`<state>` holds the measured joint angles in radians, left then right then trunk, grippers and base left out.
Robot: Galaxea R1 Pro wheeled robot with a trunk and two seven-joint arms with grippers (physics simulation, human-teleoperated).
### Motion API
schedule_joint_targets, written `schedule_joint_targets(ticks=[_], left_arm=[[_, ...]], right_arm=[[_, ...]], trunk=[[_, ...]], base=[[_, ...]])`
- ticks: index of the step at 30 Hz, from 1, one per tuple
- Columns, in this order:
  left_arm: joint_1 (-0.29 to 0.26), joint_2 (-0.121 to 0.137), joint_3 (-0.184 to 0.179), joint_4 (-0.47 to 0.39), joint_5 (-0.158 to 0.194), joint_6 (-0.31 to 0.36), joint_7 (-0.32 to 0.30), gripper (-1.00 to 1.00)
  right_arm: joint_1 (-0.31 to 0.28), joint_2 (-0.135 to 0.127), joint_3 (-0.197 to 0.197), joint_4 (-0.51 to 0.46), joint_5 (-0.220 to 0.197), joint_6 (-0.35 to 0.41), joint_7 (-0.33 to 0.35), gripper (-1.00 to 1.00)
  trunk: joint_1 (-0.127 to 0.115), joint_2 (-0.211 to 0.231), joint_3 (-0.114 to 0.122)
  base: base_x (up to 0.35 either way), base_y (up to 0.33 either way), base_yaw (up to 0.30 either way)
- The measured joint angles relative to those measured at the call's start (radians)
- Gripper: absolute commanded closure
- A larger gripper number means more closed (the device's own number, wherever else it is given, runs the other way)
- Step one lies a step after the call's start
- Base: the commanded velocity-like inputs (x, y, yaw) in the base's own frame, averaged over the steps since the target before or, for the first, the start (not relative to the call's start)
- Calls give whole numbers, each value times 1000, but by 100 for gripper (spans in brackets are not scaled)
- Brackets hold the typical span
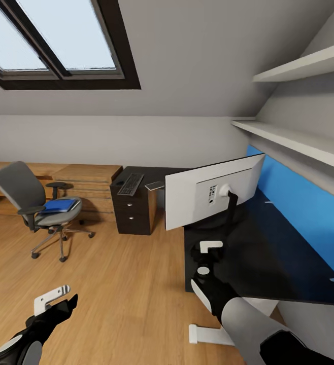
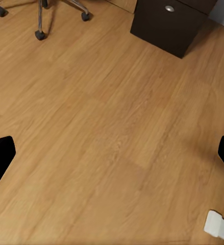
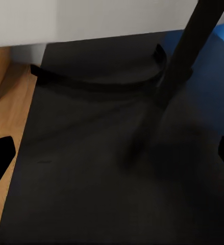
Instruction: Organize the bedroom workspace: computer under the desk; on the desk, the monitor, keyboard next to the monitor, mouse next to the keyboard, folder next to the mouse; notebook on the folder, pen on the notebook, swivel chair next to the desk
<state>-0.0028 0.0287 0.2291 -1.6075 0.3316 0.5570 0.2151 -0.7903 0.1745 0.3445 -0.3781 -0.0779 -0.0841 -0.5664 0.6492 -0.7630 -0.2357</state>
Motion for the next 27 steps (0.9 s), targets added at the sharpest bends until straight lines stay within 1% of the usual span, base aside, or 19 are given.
schedule_joint_targets(ticks=[2, 5, 6, 9, 11, 12, 15, 17, 23, 25, 26, 27], left_arm=[[0, 0, -1, 0, 0, 0, -1, -100], [0, 0, -3, 0, 0, -1, -3, -100], [0, 0, -4, 0, 0, -1, -4, -100], [0, 0, -4, 0, 0, 0, -5, -100], [0, 0, -5, 0, 0, 0, -5, -100], [0, 0, -6, 0, 1, 0, -6, -100], [0, 0, -6, 1, 1, 1, -6, -100], [0, 0, -8, 17, 1, 3, -6, -100], [0, 1, -9, 32, 0, 4, -7, -100], [0, 1, -9, 34, 0, 4, -7, -100], [0, 0, -9, 36, 1, 5, -8, -100], [0, 0, -9, 36, 1, 5, -8, -100]], right_arm=[[0, 0, 5, -4, -1, 19, -1, -100], [0, 0, 11, -28, -4, 70, 3, -100], [0, 0, 12, -51, -6, 94, 5, -100], [0, 0, 14, -86, -14, 126, 8, -100], [0, 0, 15, -111, -31, 151, 8, -100], [1, 0, 18, -122, -49, 163, 12, -100], [6, 0, 19, -125, -64, 167, 34, -100], [17, 0, 18, -127, -75, 172, 95, -100], [23, 0, 20, -127, -81, 173, 139, -100], [24, 0, 20, -127, -82, 173, 142, -100], [24, 0, 22, -128, -87, 173, 160, -100], [24, 0, 22, -128, -87, 173, 165, -100]], trunk=[[0, 0, 0], [0, 0, 0], [0, 0, 0], [0, 0, 0], [0, 0, 0], [0, 0, 0], [0, 0, 0], [0, 0, 0], [0, 0, 0], [0, 0, 0], [0, 0, 0], [0, 0, 0]], base=[[-1, 102, 0], [0, 201, 0], [0, 248, 0], [0, 268, 0], [0, 288, 0], [0, 294, 0], [0, 296, 0], [0, 305, 0], [0, 318, 0], [0, 326, 0], [0, 327, 0], [0, 327, 0]])
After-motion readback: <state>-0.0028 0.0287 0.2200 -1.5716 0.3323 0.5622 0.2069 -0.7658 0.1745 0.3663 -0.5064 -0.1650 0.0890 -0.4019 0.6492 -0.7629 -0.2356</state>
